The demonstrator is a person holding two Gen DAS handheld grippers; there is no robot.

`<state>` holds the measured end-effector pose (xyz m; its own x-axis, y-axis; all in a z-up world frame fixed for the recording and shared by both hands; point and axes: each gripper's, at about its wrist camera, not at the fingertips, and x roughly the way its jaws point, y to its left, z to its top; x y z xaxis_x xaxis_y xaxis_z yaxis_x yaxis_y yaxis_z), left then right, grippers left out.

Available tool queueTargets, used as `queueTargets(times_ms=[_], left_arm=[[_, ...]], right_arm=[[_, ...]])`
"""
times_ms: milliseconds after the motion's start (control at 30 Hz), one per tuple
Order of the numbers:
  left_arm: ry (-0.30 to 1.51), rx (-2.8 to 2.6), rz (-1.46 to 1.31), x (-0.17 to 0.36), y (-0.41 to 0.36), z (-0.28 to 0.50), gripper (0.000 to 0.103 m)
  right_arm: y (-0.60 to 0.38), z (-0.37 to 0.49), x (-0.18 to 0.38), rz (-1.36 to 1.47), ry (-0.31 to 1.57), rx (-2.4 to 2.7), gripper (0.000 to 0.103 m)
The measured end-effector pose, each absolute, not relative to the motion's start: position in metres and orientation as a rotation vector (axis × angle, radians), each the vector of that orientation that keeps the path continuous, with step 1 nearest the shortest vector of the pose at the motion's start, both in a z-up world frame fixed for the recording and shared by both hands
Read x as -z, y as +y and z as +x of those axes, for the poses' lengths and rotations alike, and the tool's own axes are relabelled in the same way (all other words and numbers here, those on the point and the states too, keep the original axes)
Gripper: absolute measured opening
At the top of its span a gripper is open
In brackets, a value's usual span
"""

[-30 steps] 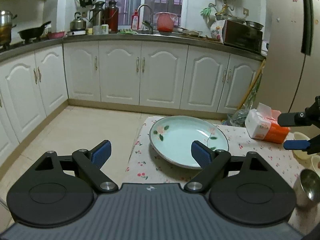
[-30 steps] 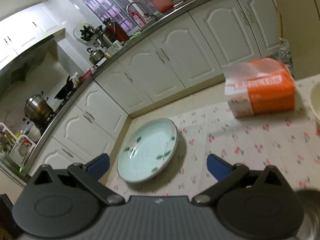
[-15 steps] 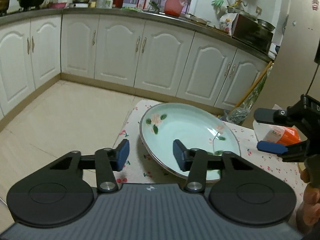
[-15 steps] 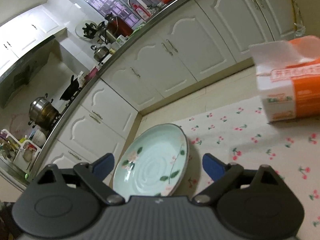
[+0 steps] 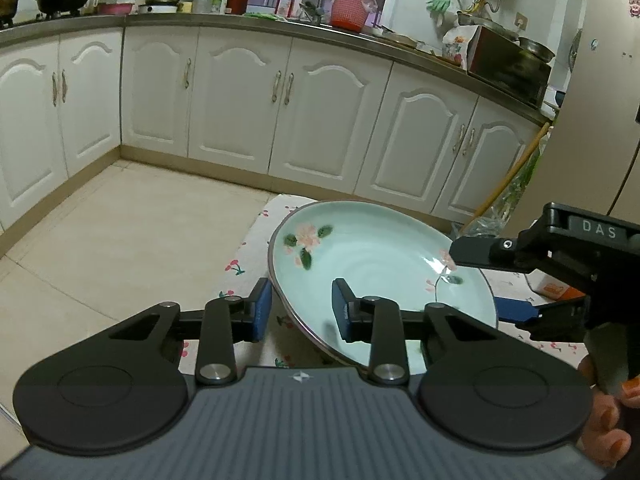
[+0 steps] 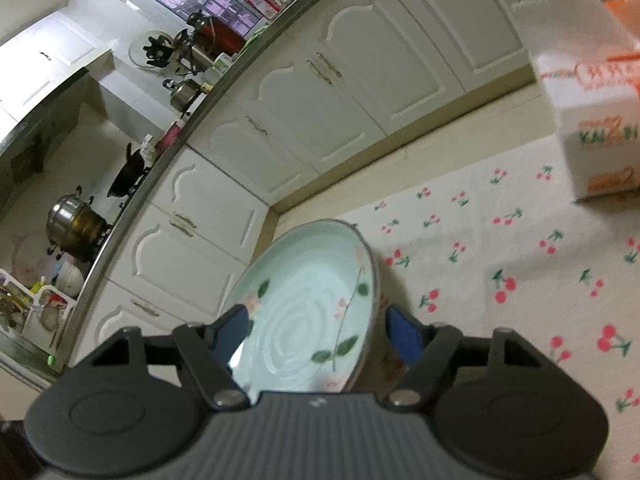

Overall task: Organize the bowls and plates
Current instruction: 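Grasp the teal plate rim with left tool while right tool grips and lifts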

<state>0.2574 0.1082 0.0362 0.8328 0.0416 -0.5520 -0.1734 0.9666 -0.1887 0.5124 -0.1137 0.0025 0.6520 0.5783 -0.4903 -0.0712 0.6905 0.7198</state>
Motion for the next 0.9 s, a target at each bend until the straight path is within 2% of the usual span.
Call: queueTargets(times_ms=[233, 900], left_arm=[[0.569, -0.127, -0.194, -0.037, 0.104, 0.256, 0.023], [0.591, -0.089, -0.190, -0.039, 0.104, 0.240, 0.022]], right_arm=[[-0.106, 0.507, -0.007, 0.647, 0.766, -0.400, 0.068], [-0.099, 0.459, -0.024, 0.472, 0.770, -0.428, 0.067]])
